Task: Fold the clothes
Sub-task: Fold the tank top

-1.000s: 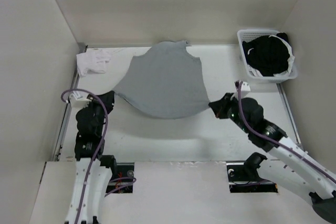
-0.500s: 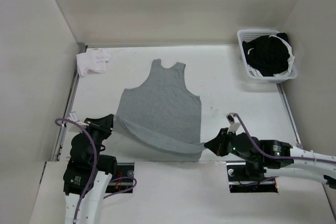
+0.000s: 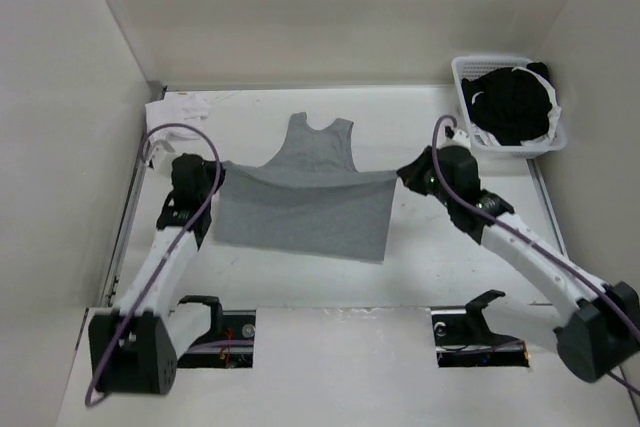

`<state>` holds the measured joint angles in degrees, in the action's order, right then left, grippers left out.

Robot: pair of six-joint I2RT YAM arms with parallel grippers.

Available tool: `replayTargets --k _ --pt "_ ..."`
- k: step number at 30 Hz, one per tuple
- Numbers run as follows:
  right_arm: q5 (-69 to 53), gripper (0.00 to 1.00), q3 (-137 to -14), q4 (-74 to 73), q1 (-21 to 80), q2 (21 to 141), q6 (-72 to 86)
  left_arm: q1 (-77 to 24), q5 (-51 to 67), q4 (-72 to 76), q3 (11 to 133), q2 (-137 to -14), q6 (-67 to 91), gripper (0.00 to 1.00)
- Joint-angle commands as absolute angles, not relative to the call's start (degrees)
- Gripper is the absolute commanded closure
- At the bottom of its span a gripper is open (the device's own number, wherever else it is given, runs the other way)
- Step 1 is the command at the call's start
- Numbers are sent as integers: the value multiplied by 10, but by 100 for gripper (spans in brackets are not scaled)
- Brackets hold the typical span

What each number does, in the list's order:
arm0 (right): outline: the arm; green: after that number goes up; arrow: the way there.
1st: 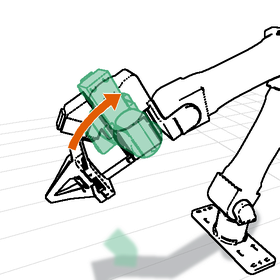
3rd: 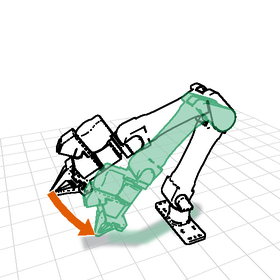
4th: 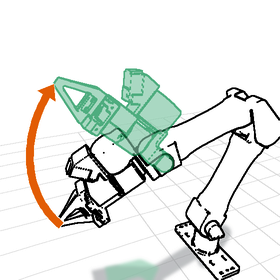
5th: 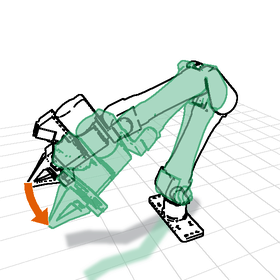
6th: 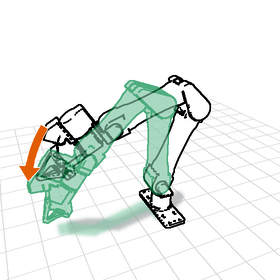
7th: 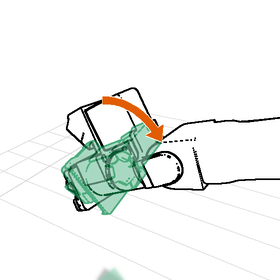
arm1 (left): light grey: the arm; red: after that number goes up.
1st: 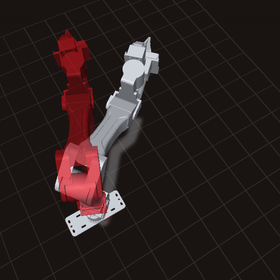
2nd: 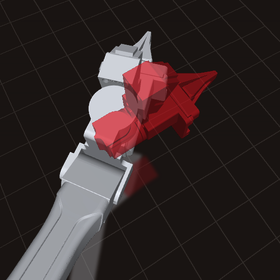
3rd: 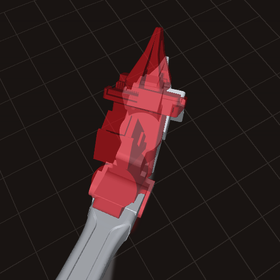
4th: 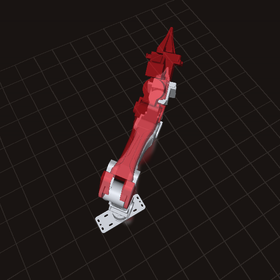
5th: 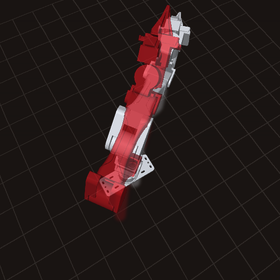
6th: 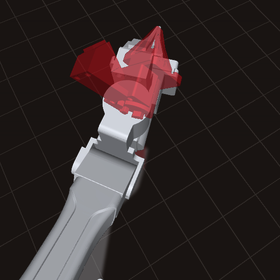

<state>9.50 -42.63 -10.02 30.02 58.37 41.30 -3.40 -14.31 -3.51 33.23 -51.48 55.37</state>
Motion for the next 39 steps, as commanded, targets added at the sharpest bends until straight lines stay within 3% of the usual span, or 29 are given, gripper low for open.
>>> replayTargets --k 1,10,13,14,16,17,19,21,23,24,28,30,34,39 --pt "1 100 -495 35 227 667 375 -23 -136 168 393 -645 570 97" --pt "-69 100 -727 55 131 974 367 -22 -125 231 624 -971 558 97" --pt "-77 99 -797 34 123 1060 372 -20 -91 220 704 -1055 548 90" --pt "-77 95 -818 26 124 1083 373 -20 -72 213 724 -1076 545 85" --pt "-68 76 -838 16 125 1104 375 -14 -58 207 723 -1085 548 73" --pt "-57 64 -829 20 125 1099 379 -13 -58 211 702 -1071 552 68" --pt "-27 51 -789 35 131 1068 382 -14 -63 225 633 -1010 553 65" --pt "-1 44 -723 54 145 1023 390 -24 -90 246 540 -934 550 66" --pt "18 44 -635 85 166 965 402 -49 -136 258 429 -845 552 68" --pt "28 47 -589 107 180 936 409 -57 -155 258 379 -806 558 69" --pt "44 96 -439 164 238 843 427 -56 -123 231 248 -709 561 67" --pt "46 99 -388 164 267 807 431 -30 -74 226 216 -697 563 65" --pt "70 82 -307 168 300 736 439 15 11 226 173 -700 578 63" --pt "68 62 -253 167 302 695 443 42 18 234 160 -705 580 59"
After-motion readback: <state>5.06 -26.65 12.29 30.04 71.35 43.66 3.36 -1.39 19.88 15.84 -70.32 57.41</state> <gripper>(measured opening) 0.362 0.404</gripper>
